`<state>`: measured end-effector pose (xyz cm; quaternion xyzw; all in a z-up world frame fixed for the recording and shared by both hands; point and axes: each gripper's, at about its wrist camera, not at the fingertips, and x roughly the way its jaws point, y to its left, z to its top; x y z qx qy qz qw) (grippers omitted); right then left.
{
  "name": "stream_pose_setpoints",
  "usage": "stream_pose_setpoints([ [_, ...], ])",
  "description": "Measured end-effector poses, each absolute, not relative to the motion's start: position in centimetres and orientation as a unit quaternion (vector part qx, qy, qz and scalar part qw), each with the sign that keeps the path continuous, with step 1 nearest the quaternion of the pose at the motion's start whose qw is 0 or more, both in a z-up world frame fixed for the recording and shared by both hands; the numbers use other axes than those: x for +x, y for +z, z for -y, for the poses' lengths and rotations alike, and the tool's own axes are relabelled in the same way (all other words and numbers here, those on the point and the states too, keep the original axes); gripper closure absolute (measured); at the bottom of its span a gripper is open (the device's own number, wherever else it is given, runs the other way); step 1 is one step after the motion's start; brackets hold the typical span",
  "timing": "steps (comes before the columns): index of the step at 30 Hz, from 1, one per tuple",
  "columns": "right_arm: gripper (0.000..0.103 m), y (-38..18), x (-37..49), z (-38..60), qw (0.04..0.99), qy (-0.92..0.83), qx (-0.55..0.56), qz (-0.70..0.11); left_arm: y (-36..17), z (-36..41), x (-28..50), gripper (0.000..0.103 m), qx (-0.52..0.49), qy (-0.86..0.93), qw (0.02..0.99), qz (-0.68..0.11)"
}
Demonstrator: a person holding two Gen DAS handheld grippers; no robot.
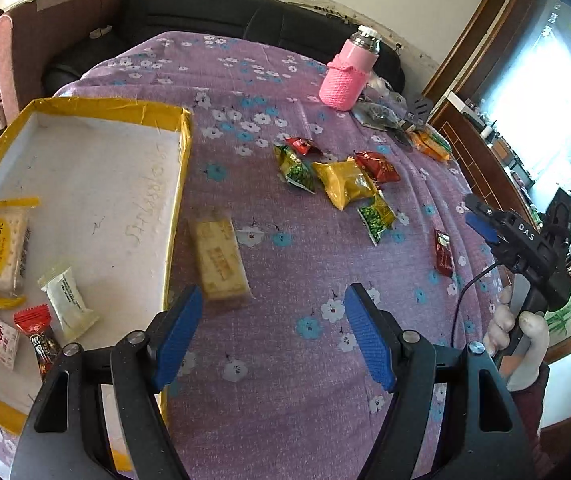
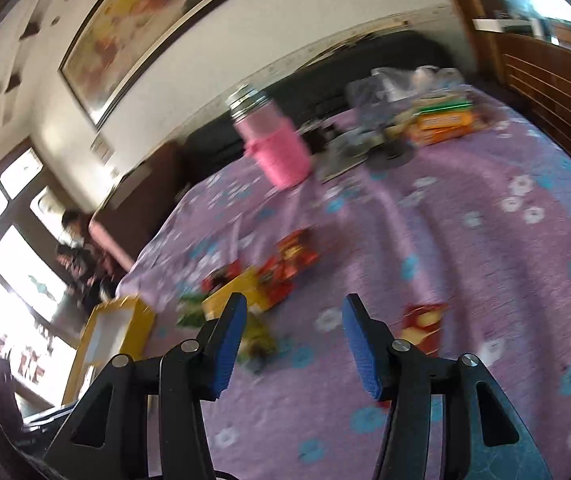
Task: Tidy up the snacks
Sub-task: 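Grasp the plain cracker bar with the left gripper while the right grasps the red Golden Crown bar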
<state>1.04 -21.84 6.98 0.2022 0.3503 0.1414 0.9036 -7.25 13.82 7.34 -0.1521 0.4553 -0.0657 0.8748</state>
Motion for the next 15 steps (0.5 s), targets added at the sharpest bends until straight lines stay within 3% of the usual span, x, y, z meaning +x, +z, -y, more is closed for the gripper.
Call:
stream_pose_setpoints([
  [8, 0.048, 5.2, 1.7, 26.4, 0.91, 0.077, 0.229, -0.337, 6.6, -15.8, -5.7, 0.029, -0.208, -0.049, 0.866, -0.451],
  [15, 0.047, 4.3, 2.3, 27.1, 0.898, 0.091, 0.246, -0.353, 4.5, -12.6, -3.2, 0.029, -0.17, -0.066, 0.852, -0.49],
])
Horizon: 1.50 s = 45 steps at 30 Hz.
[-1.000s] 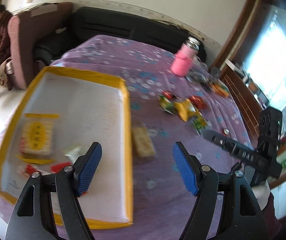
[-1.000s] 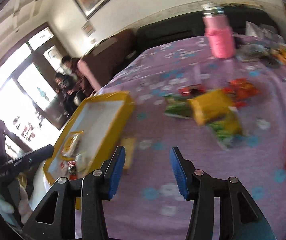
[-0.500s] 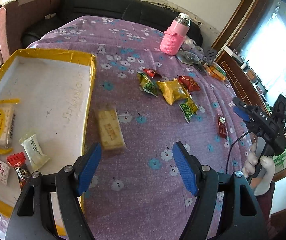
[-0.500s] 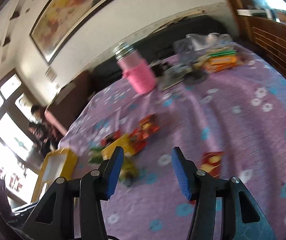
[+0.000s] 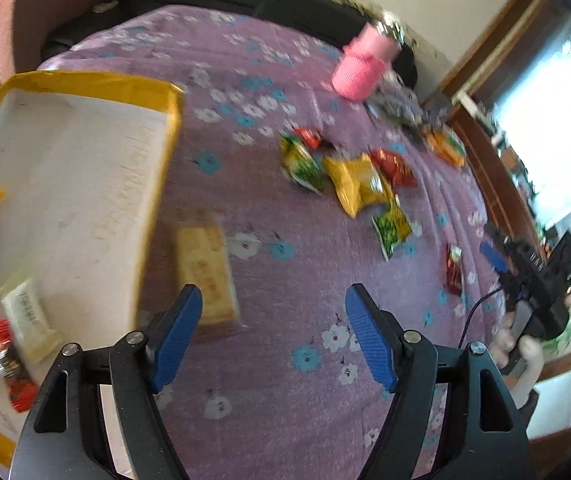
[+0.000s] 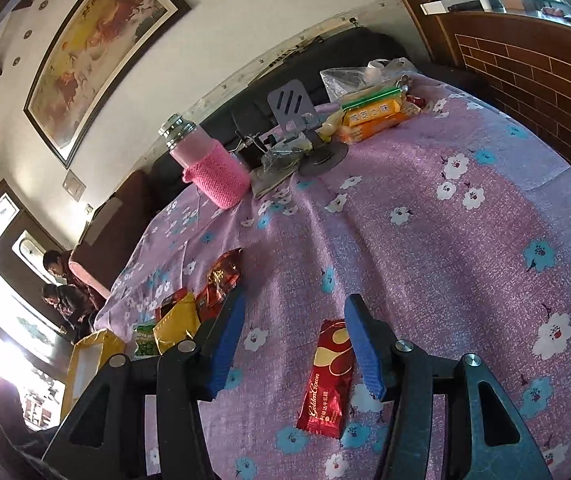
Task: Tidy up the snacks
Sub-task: 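Grasp the plain cracker bar with the left gripper while the right grasps the red Golden Crown bar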
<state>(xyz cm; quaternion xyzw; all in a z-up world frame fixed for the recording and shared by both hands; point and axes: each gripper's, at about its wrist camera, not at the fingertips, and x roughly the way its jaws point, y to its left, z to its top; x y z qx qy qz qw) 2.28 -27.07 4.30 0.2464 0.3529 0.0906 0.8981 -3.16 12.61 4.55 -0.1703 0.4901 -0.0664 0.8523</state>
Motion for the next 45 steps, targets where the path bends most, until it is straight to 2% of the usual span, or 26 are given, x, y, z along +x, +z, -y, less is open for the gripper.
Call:
stream_pose_setpoints([
  [7, 0.046, 3.8, 2.4, 26.8, 0.895, 0.095, 0.245, -0.361, 2.1, -10.4, -1.7, 0.029, -0.049, 0.009, 0.861, -0.506],
  [11, 0.046, 3.7, 2.4, 26.0, 0.895, 0.104, 0.231, -0.366, 1.6, -9.0, -1.6, 0.021, -0.005, -0.005, 0.862, -0.507],
  [15, 0.046, 3.5, 2.5, 25.4, 0.893, 0.111, 0.226, -0.373, 2.4, -8.3, -2.5, 0.021, -0.038, -0.102, 0.859, -0.5],
  [21, 0.046, 3.3, 2.4, 25.7, 0.891, 0.108, 0.233, -0.374, 3.0, -11.6, -2.8, 0.021, -0.079, -0.035, 0.866, -0.492],
  [30, 0.044, 3.4, 2.2, 25.4, 0.889, 0.116, 0.237, -0.373, 0.9, -8.4, -1.6, 0.018, 0.037, 0.015, 0.855, -0.517],
  [34, 0.043, 3.4, 2.2, 25.4, 0.889, 0.117, 0.237, -0.374, 0.9, -7.4, -1.1, 0.018, 0.021, -0.035, 0.857, -0.514],
  [36, 0.043, 3.4, 2.2, 25.6, 0.89, 0.115, 0.239, -0.372, 1.3, -7.2, -1.8, 0.021, -0.032, -0.111, 0.85, -0.514],
  [41, 0.042, 3.4, 2.3, 26.1, 0.887, 0.111, 0.248, -0.373, 3.3, -8.5, -2.7, 0.021, -0.031, -0.075, 0.877, -0.474],
  [45, 0.042, 3.4, 2.4, 26.1, 0.886, 0.115, 0.248, -0.375, 2.4, -8.5, -1.6, 0.021, -0.02, -0.063, 0.871, -0.487],
])
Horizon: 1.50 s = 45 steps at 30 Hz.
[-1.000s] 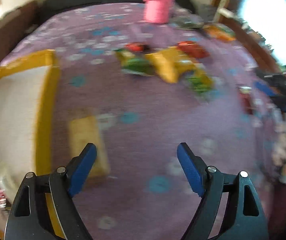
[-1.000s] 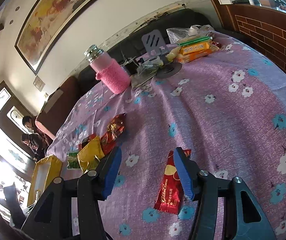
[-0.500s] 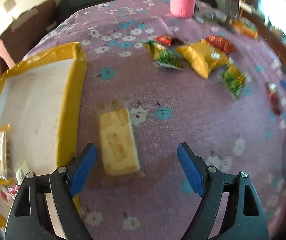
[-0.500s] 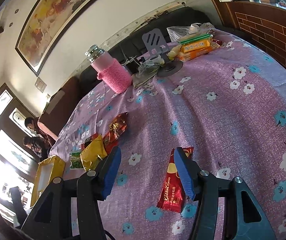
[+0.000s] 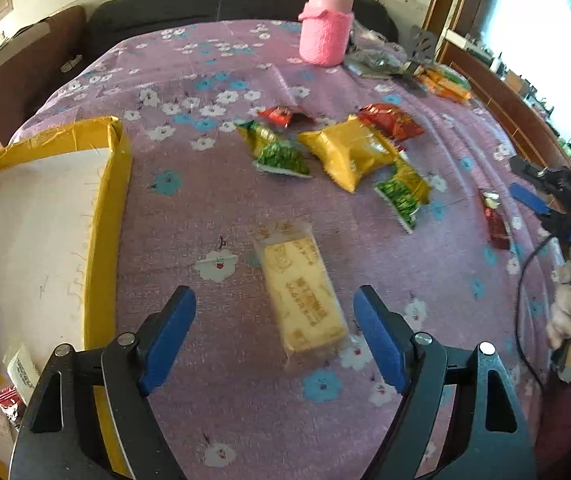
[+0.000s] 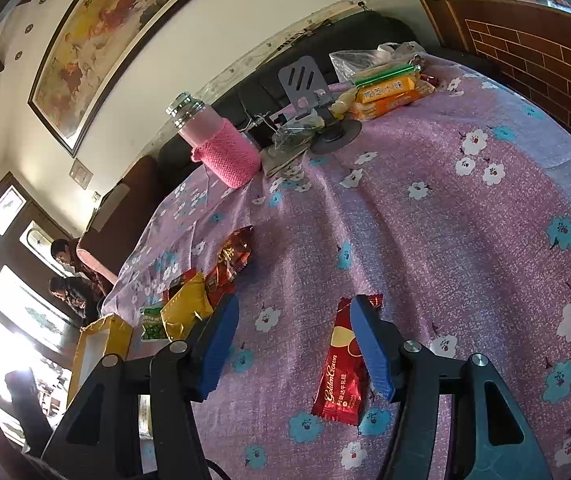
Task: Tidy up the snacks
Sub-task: 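Grasp the plain cracker bar with the left gripper while the right grasps the red Golden Crown bar, then lower both held snacks into the tray and open both grippers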
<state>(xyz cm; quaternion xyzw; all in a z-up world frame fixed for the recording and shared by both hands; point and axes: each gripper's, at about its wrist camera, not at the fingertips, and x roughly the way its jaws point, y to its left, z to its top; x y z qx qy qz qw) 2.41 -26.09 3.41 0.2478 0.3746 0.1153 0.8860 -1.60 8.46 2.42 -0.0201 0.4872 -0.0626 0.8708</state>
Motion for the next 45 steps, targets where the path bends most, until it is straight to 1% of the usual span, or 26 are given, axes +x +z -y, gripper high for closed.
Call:
stream_pose_setpoints([
  [4, 0.042, 3.4, 2.5, 27.0, 0.885, 0.108, 0.258, -0.372, 0.7, -7.1, -0.6, 0.021, -0.007, -0.06, 0.863, -0.501],
  [7, 0.042, 3.1, 2.5, 28.0, 0.88, 0.095, 0.274, -0.377, 0.5, -6.0, -0.3, 0.022, 0.026, -0.042, 0.872, -0.486],
  [8, 0.042, 3.0, 2.5, 28.2, 0.877, 0.089, 0.279, -0.38, 0.5, -5.9, -0.4, 0.029, 0.024, -0.045, 0.876, -0.48],
  [9, 0.042, 2.8, 2.5, 28.3, 0.875, 0.081, 0.281, -0.386, 0.7, -5.8, -0.7, 0.047, 0.027, -0.048, 0.879, -0.473],
  [11, 0.042, 2.5, 2.6, 27.9, 0.874, 0.07, 0.271, -0.398, 1.0, -5.7, -0.9, 0.071, 0.031, -0.056, 0.881, -0.47],
  [14, 0.042, 2.3, 2.7, 26.1, 0.877, 0.072, 0.234, -0.413, 1.0, -5.7, -1.3, 0.071, 0.031, -0.056, 0.879, -0.472],
  [20, 0.044, 0.9, 3.1, 22.4, 0.885, 0.051, 0.121, -0.446, 1.0, -6.3, -2.0, 0.072, 0.003, -0.06, 0.881, -0.47],
  [23, 0.052, 0.5, 3.0, 21.0, 0.894, 0.029, 0.055, -0.445, 1.2, -6.7, -2.7, 0.072, -0.017, -0.063, 0.882, -0.467],
  [25, 0.074, 0.5, 2.8, 20.5, 0.895, 0.004, 0.02, -0.446, 1.5, -7.0, -3.3, 0.072, -0.029, -0.066, 0.883, -0.465],
  [26, 0.074, 0.4, 2.8, 20.4, 0.894, -0.003, 0.009, -0.447, 1.7, -7.2, -3.7, 0.072, -0.034, -0.067, 0.883, -0.462],
  [32, 0.075, 1.1, 2.4, 21.6, 0.891, 0.027, 0.067, -0.448, 3.4, -9.0, -6.1, 0.072, -0.065, -0.06, 0.892, -0.443],
  [35, 0.075, 2.3, 1.8, 21.9, 0.903, 0.066, 0.109, -0.411, 4.3, -10.7, -7.5, 0.072, -0.091, -0.058, 0.897, -0.429],
  [37, 0.075, 3.3, 0.8, 21.7, 0.915, 0.079, 0.115, -0.378, 4.9, -12.0, -8.4, 0.072, -0.109, -0.056, 0.9, -0.419],
  [39, 0.075, 3.8, 0.0, 21.3, 0.92, 0.084, 0.118, -0.365, 5.4, -13.7, -9.4, 0.072, -0.124, -0.051, 0.903, -0.409],
  [45, 0.075, 3.6, -2.6, 19.0, 0.909, 0.112, 0.125, -0.381, 5.9, -18.5, -12.1, 0.072, -0.15, -0.019, 0.908, -0.391],
])
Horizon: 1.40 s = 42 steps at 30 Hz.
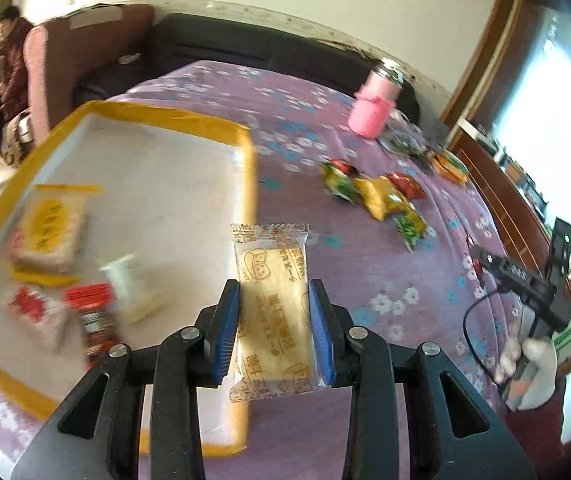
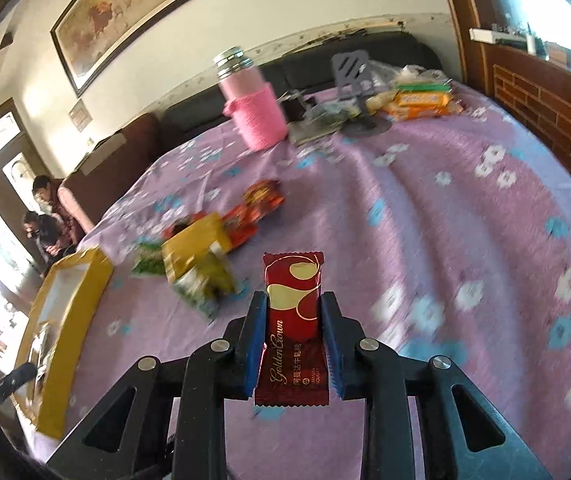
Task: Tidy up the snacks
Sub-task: 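Lower both held snacks into the tray and open both grippers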
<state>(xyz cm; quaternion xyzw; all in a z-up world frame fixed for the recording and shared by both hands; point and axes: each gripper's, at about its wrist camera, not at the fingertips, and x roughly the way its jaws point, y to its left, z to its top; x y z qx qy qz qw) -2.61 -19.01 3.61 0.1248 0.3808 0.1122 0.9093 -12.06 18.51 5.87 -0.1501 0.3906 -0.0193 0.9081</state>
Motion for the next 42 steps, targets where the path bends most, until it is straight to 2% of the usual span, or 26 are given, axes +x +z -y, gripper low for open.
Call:
stream_pose_setpoints([
  [13, 0.076, 5.9, -5.1, 3.3, 0.866, 0.265, 0.073, -0.417, 2.7, -26.3, -15.1, 0.071, -0.211, 0.044, 0.897, -0.387],
  [22, 0.076, 4.8, -6.4, -9.7, 0.827, 0.345, -0.004, -0.444, 1.8, -28.5, -13.8, 0.071, -0.208, 0.051, 0.89, -0.402],
  [29, 0.076, 4.0, -5.6, -15.9, 0.818, 0.357, -0.05, -0.448, 2.4, -29.9, -14.6, 0.07, -0.246, 0.031, 0.892, -0.378],
  [34, 0.073, 2.6, -4.3, -17.4, 0.813, 0.347, -0.062, -0.463, 3.0, -31.2, -15.8, 0.065, -0.268, 0.034, 0.894, -0.358],
  [37, 0.073, 2.2, -4.1, -17.7, 0.809, 0.349, -0.057, -0.469, 3.3, -31.5, -16.1, 0.058, -0.273, 0.038, 0.895, -0.351],
  [40, 0.07, 2.6, -4.3, -17.1, 0.812, 0.351, -0.043, -0.465, 3.5, -31.4, -16.2, 0.048, -0.271, 0.043, 0.897, -0.348],
  [42, 0.067, 3.1, -4.6, -16.4, 0.817, 0.349, -0.039, -0.457, 3.7, -31.2, -16.3, 0.037, -0.271, 0.049, 0.895, -0.352],
])
